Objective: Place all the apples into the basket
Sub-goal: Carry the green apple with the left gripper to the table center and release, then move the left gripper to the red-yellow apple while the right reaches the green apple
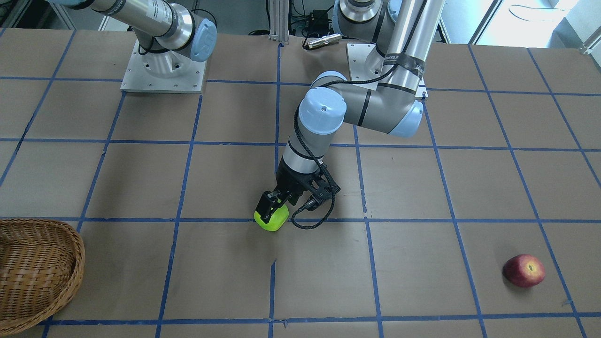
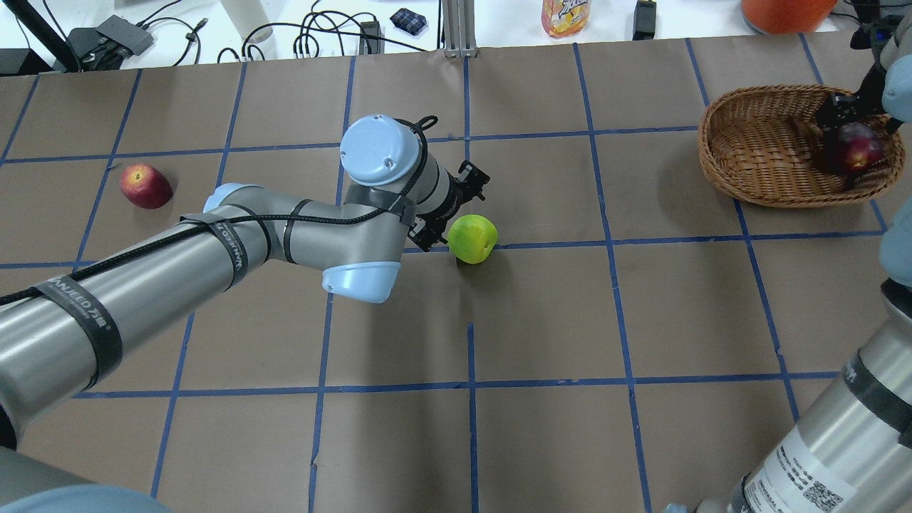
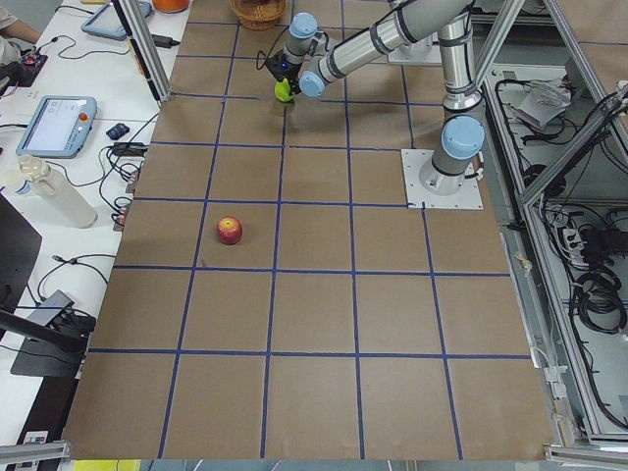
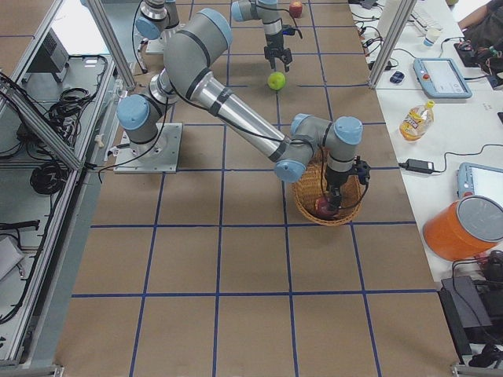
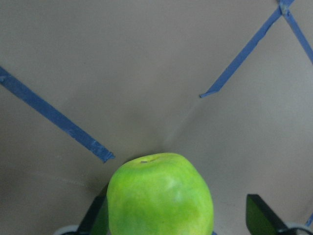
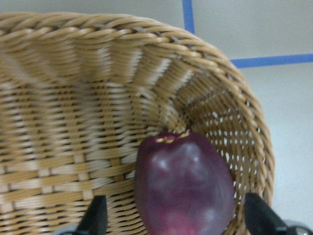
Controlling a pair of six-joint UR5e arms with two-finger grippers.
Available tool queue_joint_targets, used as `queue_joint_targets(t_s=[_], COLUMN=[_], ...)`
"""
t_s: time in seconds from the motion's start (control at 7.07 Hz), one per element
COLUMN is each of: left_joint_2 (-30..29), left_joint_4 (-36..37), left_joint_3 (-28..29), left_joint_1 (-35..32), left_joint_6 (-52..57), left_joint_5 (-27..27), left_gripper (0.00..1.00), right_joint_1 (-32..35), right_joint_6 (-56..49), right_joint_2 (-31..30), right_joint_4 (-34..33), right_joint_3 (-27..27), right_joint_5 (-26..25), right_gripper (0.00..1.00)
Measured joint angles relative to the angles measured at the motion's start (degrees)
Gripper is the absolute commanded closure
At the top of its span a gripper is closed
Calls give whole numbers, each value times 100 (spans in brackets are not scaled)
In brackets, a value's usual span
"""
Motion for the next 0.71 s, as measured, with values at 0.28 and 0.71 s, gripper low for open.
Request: queue_joint_targets(t_s=[0.28, 0.71], left_joint_2=[441, 830], left_joint_4=[-1352, -2486], left_joint_3=[201, 253], left_joint_1=[637, 2179], left_joint_6=[1503, 4834], left_joint_5=[-30, 305], left_gripper=[0, 0], right_joint_1=[412, 2117], right_joint_6=[125, 1063], right_joint_2=[-811, -1278], right_joint_4=[1040, 1790], right_joint_3=[19, 54], right_joint_5=[488, 648], right_gripper=[0, 0])
